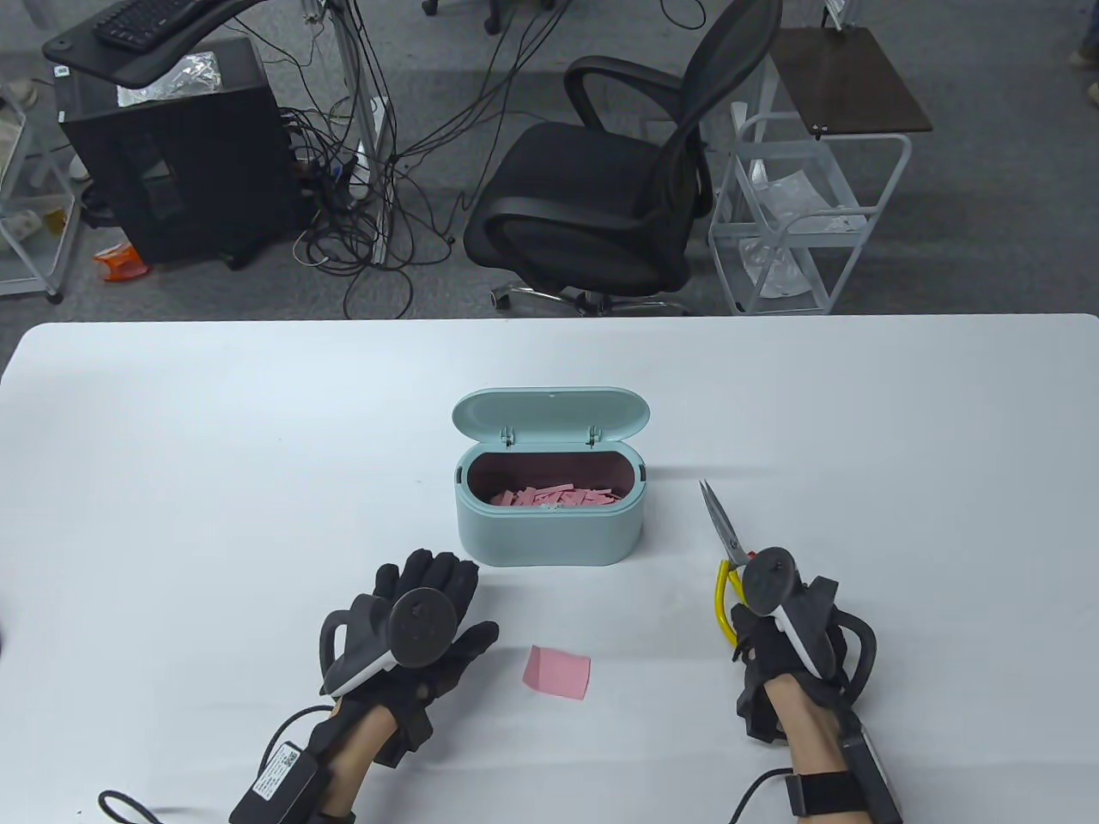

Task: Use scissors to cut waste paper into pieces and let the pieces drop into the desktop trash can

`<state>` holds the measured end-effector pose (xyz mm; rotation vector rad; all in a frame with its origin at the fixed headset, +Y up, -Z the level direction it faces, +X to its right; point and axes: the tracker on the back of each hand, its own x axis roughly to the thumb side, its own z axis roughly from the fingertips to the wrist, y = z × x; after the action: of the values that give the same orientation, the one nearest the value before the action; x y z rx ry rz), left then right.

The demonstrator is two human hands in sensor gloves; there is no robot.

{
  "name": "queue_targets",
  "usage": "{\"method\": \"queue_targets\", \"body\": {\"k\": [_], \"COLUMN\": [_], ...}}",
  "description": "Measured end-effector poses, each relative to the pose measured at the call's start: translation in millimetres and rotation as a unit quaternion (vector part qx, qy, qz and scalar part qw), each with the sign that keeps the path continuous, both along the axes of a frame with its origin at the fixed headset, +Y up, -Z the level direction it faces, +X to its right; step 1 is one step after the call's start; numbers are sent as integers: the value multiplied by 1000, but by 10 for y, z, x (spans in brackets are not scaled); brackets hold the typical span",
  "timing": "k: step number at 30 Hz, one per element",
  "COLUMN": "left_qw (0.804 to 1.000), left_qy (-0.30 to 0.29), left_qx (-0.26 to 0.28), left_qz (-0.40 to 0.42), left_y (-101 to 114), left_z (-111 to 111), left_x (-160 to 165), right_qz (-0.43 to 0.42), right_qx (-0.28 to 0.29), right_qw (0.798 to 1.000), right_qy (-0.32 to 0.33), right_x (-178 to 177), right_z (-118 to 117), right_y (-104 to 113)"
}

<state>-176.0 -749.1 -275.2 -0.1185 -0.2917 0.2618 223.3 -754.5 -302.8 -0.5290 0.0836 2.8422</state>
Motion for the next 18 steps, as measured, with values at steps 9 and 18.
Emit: {"method": "queue_targets", "body": {"k": [9, 18], "left_qw": [1000, 987], "left_qy": [-3, 16], "left_qx": [-3, -47], "left_qz": [-16, -154], "left_y": [-14, -195], "left_z": [72, 70], "left_x": [283, 828], "right_qz": [-161, -152], "right_qx": [128, 132], "right_qw": [978, 978], "right_qy": [24, 58], "right_x": [38, -45], "right_z": [162, 170], "right_y": [271, 262]}}
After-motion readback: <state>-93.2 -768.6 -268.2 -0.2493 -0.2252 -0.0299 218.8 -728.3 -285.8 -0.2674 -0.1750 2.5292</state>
